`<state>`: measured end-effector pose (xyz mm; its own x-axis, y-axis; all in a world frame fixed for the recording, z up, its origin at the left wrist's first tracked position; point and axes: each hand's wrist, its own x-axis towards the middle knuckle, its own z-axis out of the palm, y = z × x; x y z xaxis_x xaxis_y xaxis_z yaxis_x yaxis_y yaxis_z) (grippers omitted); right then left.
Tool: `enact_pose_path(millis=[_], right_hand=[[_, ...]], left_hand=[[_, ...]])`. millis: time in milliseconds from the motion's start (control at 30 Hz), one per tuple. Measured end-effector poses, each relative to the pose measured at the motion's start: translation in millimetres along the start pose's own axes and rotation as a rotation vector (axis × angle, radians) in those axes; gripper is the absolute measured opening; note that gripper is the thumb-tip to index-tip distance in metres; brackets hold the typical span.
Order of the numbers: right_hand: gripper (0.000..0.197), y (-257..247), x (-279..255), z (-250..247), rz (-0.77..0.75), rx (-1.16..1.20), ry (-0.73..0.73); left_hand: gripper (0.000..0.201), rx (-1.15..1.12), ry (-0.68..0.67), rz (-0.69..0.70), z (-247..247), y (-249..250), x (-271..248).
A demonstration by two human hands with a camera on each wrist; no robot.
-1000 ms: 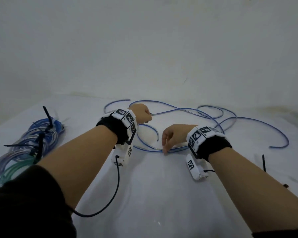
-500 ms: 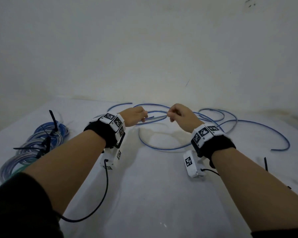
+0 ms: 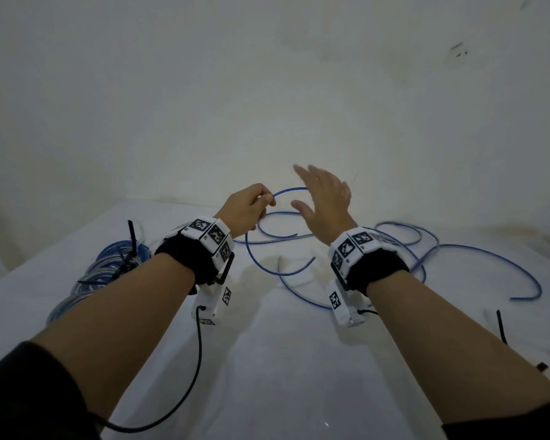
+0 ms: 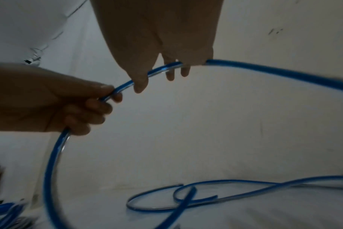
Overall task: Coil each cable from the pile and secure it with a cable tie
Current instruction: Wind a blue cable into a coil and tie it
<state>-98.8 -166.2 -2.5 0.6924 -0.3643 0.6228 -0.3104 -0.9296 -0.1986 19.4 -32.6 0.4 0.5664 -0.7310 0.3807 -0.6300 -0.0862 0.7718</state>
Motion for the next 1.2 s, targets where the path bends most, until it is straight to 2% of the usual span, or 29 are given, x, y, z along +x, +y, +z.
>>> enact_pose_path(millis=[67,167,233,300,433,500,567,767,867,967,1067,1200], right_hand=[[0.034,-13.8,2.9,3.5,-0.026,0.063,0.088],[0.026,-24.5,10.2,8.9,0.056,0.251,0.236],[0.026,-25.6,15.4,10.4,0.155,0.390,0.327],[0.022,-26.3,19.0,9.1,0.260,0.501,0.351],[0.026,-33.7,22.9,5.4,0.399,0.645,0.313],[0.026,-36.8,24.1,7.1,0.464,0.662,0.256],[0.028,-38.9,24.5,11.3,0.503,0.650,0.175],[0.030,-44.8,18.6,34.0,0.385,0.506,-0.183],[0.020,-54.3,7.9,39.3,0.361,0.623,-0.217],[0.012,-59.8,-1.1,40.0,0.347,0.681,-0.262],[0.012,-63.1,-7.0,41.1,0.313,0.640,-0.346],[0.020,-63.1,-9.0,39.3,0.205,0.581,-0.397]], left_hand=[[0.021,-0.026,0.060,0.062,-1.7,6.1,-1.5],[0.025,-0.266,0.094,-0.042,-6.8,11.9,-5.3],[0.031,-0.367,0.032,-0.131,-11.5,12.1,-11.5],[0.033,-0.398,-0.077,-0.184,-14.0,8.4,-17.9],[0.021,-0.425,-0.283,-0.268,-18.8,-1.4,-29.1],[0.020,-0.461,-0.333,-0.255,-21.7,-2.9,-34.3],[0.024,-0.471,-0.286,-0.204,-24.4,-1.2,-37.5],[0.029,-0.566,0.074,-0.079,-33.0,9.7,-31.7],[0.025,-0.624,0.169,-0.062,-36.3,9.5,-24.2],[0.023,-0.682,0.173,-0.068,-35.4,8.3,-19.4],[0.021,-0.591,0.176,0.025,-34.2,6.6,-22.2],[0.024,-0.268,0.257,0.068,-36.4,-4.0,-23.4]])
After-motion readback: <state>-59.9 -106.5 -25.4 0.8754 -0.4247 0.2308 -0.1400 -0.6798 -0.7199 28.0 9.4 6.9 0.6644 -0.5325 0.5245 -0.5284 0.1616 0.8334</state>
